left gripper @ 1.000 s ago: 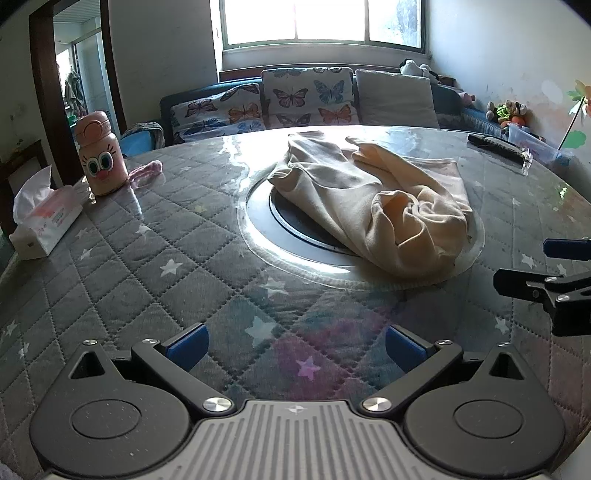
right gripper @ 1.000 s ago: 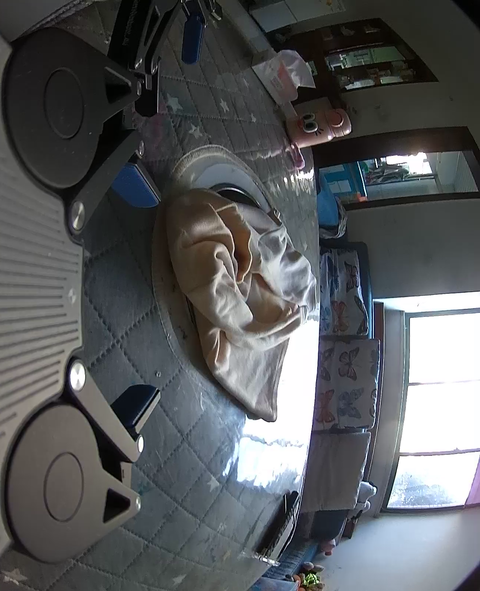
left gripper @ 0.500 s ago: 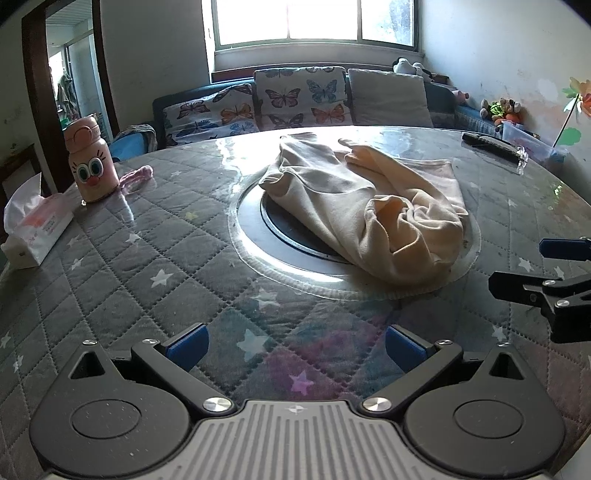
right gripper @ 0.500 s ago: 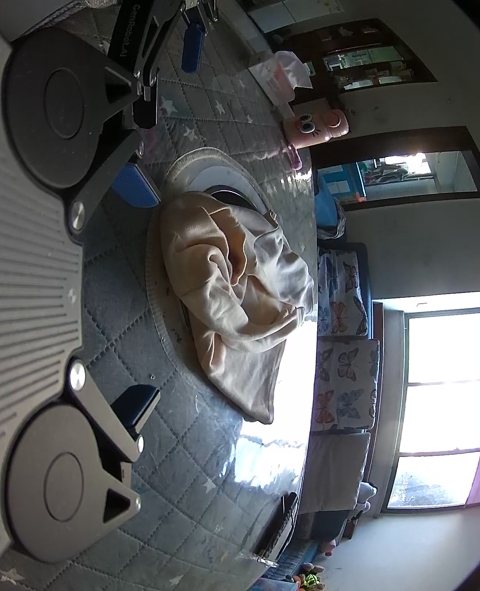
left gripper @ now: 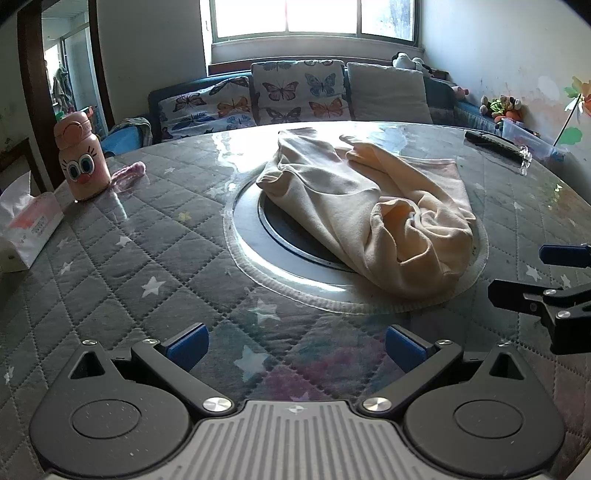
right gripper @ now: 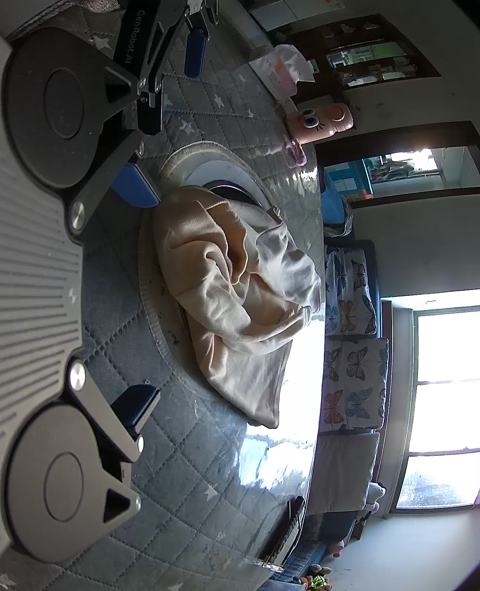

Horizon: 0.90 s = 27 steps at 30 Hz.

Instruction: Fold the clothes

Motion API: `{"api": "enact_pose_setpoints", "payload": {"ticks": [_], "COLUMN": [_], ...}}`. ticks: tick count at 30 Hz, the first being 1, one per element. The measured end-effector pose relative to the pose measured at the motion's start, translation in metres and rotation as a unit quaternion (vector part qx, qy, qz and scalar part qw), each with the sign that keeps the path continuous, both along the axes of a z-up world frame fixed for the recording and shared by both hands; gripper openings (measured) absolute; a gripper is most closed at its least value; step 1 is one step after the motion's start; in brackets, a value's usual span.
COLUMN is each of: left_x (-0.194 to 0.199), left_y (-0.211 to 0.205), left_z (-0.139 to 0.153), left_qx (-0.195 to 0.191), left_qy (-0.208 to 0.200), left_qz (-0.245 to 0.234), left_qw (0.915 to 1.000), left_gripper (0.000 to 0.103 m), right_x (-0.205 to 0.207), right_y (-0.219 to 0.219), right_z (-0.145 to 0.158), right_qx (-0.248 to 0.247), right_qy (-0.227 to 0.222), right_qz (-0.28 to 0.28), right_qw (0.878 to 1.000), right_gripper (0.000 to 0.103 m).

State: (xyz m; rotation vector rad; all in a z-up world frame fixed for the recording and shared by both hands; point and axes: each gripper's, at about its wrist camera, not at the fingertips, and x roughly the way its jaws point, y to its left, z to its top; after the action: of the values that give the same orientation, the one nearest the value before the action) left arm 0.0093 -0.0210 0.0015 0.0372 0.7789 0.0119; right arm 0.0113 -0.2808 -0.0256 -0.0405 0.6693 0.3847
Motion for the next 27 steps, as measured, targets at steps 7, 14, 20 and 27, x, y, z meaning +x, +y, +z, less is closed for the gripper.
{"api": "enact_pose_setpoints", "payload": {"ticks": [7,14,20,27], "left_x": [0.000,0.000,0.005,0.013], "left_y": [-0.001,-0.002,-0.001,0.000], "left_z": [-0.001,0.002,0.000,0.003], "left_qx": [0.004,0.007,0.007,0.011], "left_qy": [0.005,0.004,0.009,0.008], "left_qz": [-0.002,-0.004,-0.004,-0.008], "left_qw": [1.0000,1.0000,0.9999,0.9999], "left_gripper": [0.103,0.103,0.103,0.103], "right_x": [-0.003,-0.003,0.001,0.009], "right_y": [-0.002,-0.002,-0.002,-0.001], "right_z": [-0.001,0.001,0.001,0.004], "right_qx": [0.002,0.003,0.003,0.001], "right_qy": [0.004,0.002,0.007,0.009], "right_qz": [-0.005,-0.006,-0.007,-0.005], "right_qw": [1.000,1.000,1.000,1.000], "right_gripper": [0.103,0.103,0.103,0.103]}}
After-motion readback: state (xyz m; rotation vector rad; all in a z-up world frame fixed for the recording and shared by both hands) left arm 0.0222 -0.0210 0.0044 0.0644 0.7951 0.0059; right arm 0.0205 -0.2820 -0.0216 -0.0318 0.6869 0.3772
